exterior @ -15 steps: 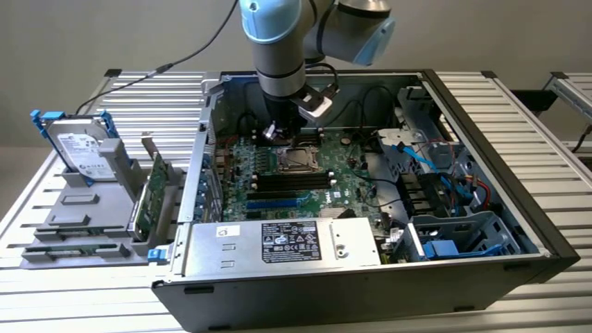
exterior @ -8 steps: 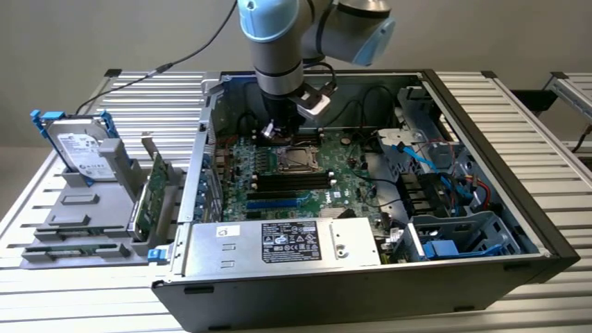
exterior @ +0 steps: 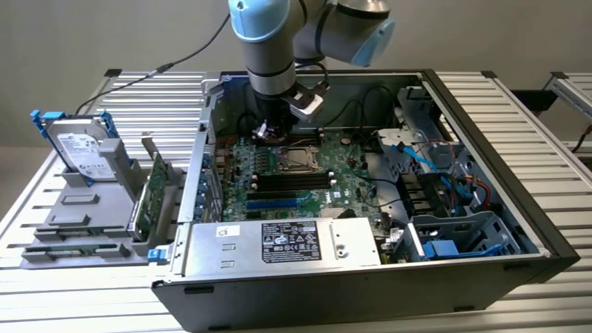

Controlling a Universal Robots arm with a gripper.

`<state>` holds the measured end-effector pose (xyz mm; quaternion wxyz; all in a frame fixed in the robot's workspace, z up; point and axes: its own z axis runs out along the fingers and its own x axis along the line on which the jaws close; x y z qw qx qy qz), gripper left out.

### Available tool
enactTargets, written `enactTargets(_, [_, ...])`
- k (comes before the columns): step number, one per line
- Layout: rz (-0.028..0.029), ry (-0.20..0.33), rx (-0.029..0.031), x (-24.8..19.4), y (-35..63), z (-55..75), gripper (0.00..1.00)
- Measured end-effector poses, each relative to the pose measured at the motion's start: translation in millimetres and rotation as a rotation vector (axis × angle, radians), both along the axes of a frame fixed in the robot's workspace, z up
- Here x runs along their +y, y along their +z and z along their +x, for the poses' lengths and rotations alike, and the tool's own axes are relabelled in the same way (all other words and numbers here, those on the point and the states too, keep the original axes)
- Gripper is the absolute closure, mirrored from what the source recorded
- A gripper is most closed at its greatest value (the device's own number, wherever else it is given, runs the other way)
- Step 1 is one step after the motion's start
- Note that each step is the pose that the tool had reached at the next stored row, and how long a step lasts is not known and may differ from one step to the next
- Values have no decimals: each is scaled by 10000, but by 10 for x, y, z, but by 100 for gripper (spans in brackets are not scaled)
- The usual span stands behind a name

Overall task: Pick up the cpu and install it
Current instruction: 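Install the first cpu locking lever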

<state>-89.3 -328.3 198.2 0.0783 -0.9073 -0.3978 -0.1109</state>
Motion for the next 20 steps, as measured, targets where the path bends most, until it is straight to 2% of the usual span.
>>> enactTargets(6, [1, 3, 7, -3, 12, -72, 89])
enactTargets(15, [116, -158, 4, -11, 65, -99, 89])
enactTargets(20, [134, -163, 6, -25, 109, -112, 89])
